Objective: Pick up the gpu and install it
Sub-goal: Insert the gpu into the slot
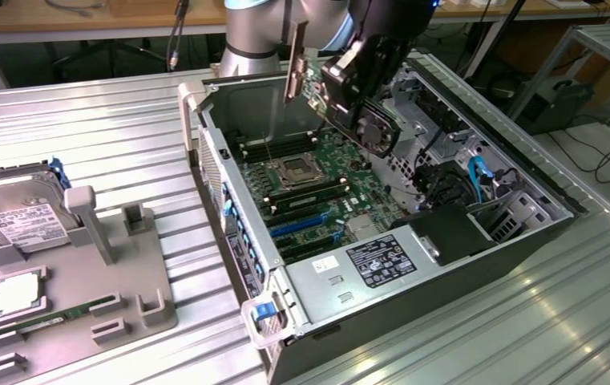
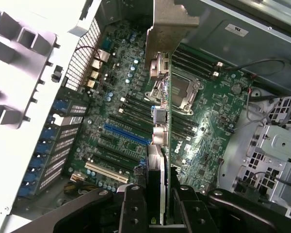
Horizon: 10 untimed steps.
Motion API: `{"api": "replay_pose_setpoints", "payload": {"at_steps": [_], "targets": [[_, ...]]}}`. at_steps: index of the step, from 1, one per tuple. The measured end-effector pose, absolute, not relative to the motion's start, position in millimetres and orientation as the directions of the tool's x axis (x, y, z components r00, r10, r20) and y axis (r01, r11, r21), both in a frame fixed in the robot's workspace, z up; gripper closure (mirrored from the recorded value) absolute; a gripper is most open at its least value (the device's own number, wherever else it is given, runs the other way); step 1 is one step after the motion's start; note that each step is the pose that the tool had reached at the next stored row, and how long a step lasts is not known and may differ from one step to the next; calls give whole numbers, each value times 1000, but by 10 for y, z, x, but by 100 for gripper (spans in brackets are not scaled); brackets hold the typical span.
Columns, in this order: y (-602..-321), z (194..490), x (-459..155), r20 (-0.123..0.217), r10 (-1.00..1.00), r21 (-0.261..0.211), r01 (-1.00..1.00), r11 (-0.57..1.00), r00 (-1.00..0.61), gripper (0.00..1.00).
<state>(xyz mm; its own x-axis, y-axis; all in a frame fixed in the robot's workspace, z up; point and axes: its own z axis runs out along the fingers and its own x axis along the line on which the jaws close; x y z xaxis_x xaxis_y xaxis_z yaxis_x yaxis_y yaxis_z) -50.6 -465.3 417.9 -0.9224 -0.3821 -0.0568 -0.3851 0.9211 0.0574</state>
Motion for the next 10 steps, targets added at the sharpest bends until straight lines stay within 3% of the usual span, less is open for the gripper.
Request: {"api": "replay_pose_setpoints", "payload": {"at_steps": [10], "targets": [[-4653, 4174, -506, -54, -432, 58, -435, 899, -900, 73]]}}
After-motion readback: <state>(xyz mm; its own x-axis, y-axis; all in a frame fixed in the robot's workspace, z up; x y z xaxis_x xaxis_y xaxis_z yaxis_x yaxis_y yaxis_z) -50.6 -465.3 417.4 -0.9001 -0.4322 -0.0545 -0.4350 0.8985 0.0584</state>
